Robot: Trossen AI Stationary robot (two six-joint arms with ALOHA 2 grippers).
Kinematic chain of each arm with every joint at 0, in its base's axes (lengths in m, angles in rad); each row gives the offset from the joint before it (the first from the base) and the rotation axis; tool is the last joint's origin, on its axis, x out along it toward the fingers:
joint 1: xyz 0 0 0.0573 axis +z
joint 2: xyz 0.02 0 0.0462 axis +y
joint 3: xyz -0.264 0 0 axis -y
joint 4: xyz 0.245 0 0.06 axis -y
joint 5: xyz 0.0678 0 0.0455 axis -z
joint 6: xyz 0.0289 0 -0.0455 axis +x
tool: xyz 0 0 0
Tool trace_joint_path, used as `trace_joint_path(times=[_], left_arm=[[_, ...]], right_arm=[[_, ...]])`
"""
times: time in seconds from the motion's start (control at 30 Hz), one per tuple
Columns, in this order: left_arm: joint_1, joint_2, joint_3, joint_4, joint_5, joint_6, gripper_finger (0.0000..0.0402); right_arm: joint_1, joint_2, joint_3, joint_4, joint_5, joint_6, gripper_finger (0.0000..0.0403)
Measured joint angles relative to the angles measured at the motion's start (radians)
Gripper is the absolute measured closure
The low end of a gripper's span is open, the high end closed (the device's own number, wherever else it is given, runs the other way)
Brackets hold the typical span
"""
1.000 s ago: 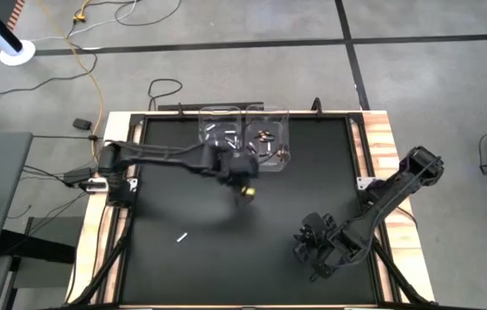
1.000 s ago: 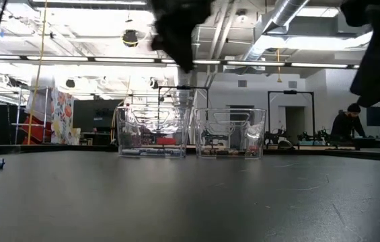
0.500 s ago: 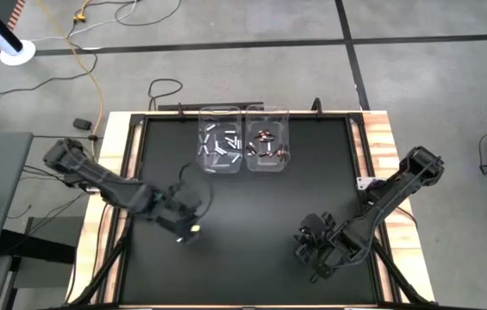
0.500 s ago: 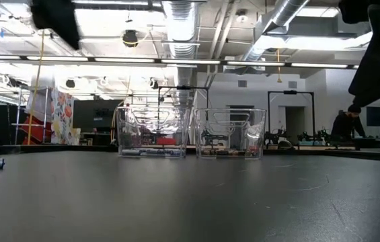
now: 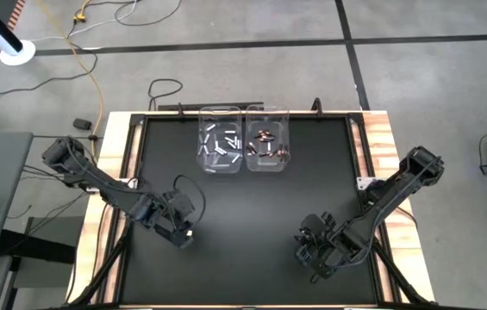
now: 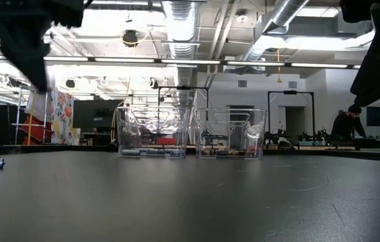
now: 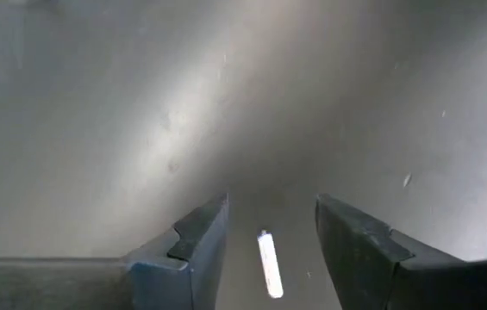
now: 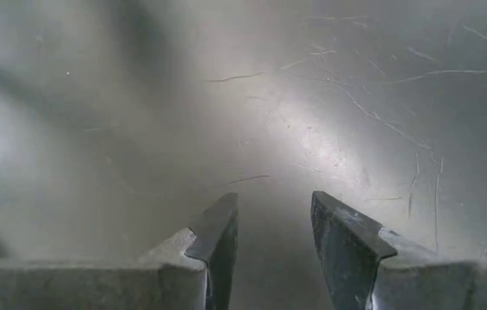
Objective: Sort batteries
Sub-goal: Put the white battery into the left transparent bin
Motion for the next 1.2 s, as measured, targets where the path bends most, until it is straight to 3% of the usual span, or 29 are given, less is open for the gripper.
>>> trace_joint_path(times=[0.2, 0.37, 0.53, 0.8, 1.2], left_arm=[[-0.008, 0.000, -0.058, 0.009, 0.064, -0.122, 0.0233], [-0.010, 0.021, -0.095, 0.059, 0.100, -0.095, 0.0243], [-0.010, 0.094, -0.095, 0.132, 0.156, -0.032, 0.0248], [-0.011, 0.222, -0.095, 0.128, 0.256, -0.105, 0.0248], [-0.024, 0.348, -0.089, 0.120, 0.274, -0.140, 0.0249]], right_arm=[[0.000, 0.000, 0.000, 0.001, 0.000, 0.000, 0.0239], [0.000, 0.000, 0.000, -0.002, 0.000, -0.001, 0.0239], [0.000, 0.000, 0.000, -0.002, 0.000, 0.000, 0.0239], [0.000, 0.000, 0.000, 0.005, 0.000, 0.008, 0.0239], [0.000, 0.000, 0.000, 0.014, 0.000, 0.008, 0.0239]])
